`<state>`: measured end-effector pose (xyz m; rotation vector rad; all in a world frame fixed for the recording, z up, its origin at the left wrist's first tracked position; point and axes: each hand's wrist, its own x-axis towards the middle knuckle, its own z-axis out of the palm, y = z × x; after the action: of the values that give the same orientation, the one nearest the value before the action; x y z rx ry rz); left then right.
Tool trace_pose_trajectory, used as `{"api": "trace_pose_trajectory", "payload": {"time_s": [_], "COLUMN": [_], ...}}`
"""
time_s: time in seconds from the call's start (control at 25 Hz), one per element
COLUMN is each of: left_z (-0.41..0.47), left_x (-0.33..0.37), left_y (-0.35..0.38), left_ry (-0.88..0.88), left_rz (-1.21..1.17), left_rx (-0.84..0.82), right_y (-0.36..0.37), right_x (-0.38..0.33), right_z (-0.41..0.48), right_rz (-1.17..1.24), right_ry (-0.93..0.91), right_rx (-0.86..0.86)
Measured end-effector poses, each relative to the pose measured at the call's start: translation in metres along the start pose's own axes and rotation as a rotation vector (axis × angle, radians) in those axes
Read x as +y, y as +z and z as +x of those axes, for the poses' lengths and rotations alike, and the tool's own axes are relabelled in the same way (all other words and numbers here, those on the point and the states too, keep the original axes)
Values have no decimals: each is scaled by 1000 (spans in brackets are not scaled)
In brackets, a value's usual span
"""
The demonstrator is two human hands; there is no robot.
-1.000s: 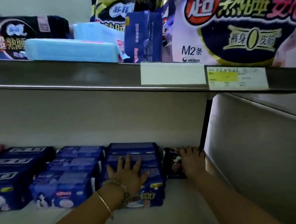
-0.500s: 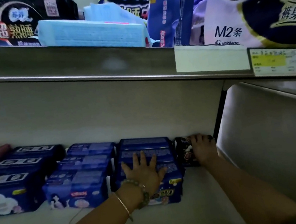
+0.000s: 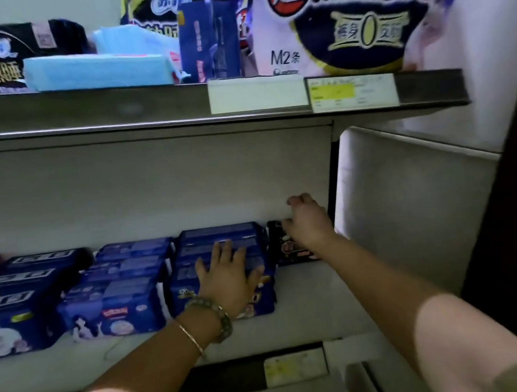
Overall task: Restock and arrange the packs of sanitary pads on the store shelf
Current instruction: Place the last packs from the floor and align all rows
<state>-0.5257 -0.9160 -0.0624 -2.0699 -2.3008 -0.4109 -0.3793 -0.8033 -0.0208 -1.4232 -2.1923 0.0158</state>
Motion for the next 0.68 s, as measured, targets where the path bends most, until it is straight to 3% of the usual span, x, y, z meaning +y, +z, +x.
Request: {"api": "trace_pose_trajectory", "payload": {"time_s": [0.2, 0.36, 0.68], "left_z": [-63, -129, -228], "left_x": [52, 91, 128], "left_y": [12, 36, 65], "left_ry": [91, -4, -164], "left_rz": [-129, -116, -155], "left_rx": [195, 122, -11], "right_y": [-30, -39, -26], "right_x": [-15, 0, 29], "right_z": [-61, -128, -230], "right_rz": [447, 469, 589], "right_ry": [-70, -169, -76], "right_rx": [139, 97, -102]}}
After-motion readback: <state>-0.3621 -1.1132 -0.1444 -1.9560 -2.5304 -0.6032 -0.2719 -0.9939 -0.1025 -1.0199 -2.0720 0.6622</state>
